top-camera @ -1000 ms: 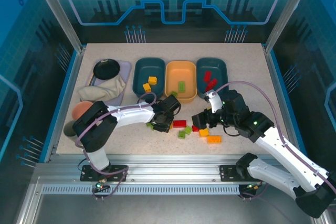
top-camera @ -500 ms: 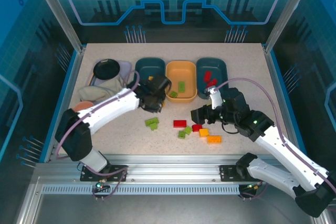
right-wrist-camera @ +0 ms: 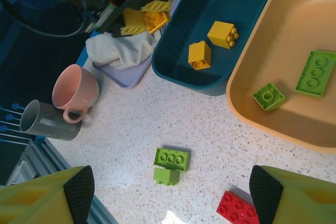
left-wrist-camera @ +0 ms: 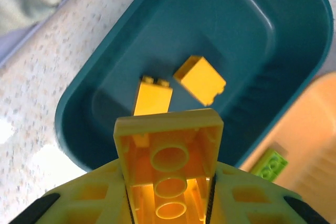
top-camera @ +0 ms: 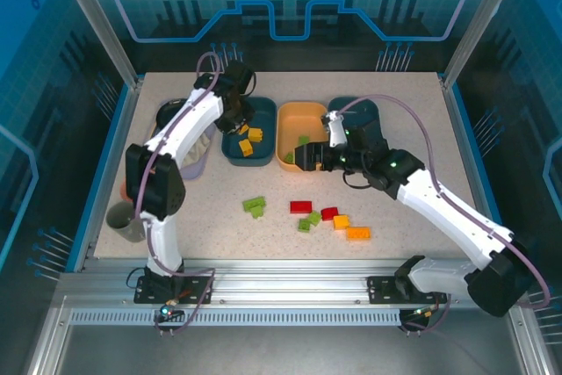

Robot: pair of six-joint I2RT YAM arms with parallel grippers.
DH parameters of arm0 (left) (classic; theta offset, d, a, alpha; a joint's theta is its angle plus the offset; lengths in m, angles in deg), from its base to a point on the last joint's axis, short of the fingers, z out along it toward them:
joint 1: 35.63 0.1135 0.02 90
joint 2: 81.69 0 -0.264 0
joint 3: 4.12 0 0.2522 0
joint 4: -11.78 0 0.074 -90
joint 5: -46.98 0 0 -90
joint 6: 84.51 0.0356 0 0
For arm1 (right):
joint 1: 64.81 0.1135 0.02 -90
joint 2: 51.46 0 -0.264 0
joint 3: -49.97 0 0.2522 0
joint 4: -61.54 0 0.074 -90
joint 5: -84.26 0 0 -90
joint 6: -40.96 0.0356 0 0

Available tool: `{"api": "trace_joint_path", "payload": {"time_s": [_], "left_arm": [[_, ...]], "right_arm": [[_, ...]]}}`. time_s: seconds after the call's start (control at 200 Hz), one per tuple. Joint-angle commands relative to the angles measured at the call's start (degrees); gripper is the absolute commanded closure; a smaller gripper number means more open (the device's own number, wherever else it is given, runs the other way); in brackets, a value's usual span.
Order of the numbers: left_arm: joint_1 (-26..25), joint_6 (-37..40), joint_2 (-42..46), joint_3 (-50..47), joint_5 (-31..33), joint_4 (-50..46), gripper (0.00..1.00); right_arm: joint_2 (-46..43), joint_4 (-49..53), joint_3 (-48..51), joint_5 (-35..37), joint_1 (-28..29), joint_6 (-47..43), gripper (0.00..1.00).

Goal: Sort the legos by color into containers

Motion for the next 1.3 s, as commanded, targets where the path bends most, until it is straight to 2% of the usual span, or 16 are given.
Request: {"api": "trace_joint_path", "payload": {"time_s": [0.0, 0.19, 0.465, 0.7, 0.835, 1.01, 1.105, 1.205, 1.295], "left_arm": [[1.7, 11.4, -7.2, 8.8, 0.3, -6.7, 0.78], [2.4, 17.3, -18.8, 21.4, 3.1, -11.4, 0.78], [2.6, 19.9, -24.7, 23.1, 3.3, -9.6, 0.74], [2.6, 20.6, -25.8, 23.8, 2.2, -9.9, 0.54], [2.5, 21.4, -25.0, 25.3, 2.1, -10.8, 0.45], [2.1, 21.3, -20.2, 27.8, 1.6, -12.0, 0.33], [1.5, 20.2, -14.2, 26.6, 1.3, -11.7, 0.27], [1.6, 18.3, -4.8, 19.8, 2.0, -10.2, 0.21], [1.9, 16.5, 6.6, 8.0, 2.3, -6.5, 0.17]], "right_arm": [[2.4, -2.1, -3.0, -1.1, -0.7, 1.1, 0.19], [7.8, -8.6, -3.4, -4.0, -2.6, 5.2, 0.19], [14.1, -9.6, -9.1, -5.5, -3.6, 6.9, 0.19], [15.2, -8.6, -8.9, -6.5, -3.7, 6.6, 0.19], [14.5, -6.9, -8.6, -6.2, -3.7, 5.2, 0.19], [12.9, -1.6, -8.1, -4.1, -2.8, 0.0, 0.2], [13.1, 3.7, -9.0, 0.6, 1.6, -6.1, 0.2], [15.3, 8.9, -10.0, 5.9, 7.2, -9.3, 0.2], [17.8, 10.8, -10.8, 10.1, 12.3, -9.0, 0.19]]}}
